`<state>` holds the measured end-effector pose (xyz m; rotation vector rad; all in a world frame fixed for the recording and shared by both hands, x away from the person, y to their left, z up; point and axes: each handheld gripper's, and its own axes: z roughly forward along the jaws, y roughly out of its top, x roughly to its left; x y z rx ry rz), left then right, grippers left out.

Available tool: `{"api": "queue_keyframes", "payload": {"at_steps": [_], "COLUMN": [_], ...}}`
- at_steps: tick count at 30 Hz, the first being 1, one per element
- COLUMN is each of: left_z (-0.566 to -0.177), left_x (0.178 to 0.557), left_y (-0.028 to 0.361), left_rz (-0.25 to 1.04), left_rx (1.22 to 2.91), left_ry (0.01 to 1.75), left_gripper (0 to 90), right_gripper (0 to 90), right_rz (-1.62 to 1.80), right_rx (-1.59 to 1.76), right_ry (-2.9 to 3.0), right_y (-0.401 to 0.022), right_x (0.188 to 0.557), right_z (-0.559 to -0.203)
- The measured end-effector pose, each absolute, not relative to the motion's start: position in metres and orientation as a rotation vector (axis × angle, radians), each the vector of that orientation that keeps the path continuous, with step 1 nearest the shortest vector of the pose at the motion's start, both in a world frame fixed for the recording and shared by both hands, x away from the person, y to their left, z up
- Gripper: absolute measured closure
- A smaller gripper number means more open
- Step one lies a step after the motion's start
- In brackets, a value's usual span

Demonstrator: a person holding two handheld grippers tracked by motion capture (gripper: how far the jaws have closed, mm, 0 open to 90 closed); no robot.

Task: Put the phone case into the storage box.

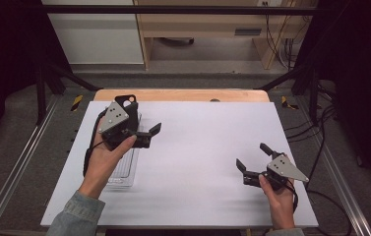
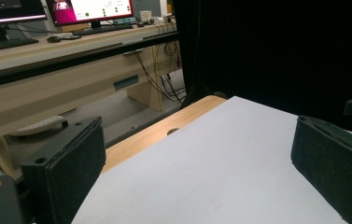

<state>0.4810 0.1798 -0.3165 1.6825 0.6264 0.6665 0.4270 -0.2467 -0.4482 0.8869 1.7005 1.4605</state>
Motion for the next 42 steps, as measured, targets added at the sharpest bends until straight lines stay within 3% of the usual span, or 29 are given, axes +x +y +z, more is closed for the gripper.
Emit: {"api": "queue_keyframes", "payload": {"at_steps": [42], "left_z": [-0.339], "left_x": [0.455], "left_y": [0.169], "left_rz": [0.632], "left_rx": [1.632], "left_ry": [0.573], "left_gripper": [2.1], "right_gripper": [3.3], "right_rz": [1.460], "right_rx": [0.885], "right_ry": [1.709], "right_y": [-0.247], "right_x": [0.427], "right_z": [-0.448]}}
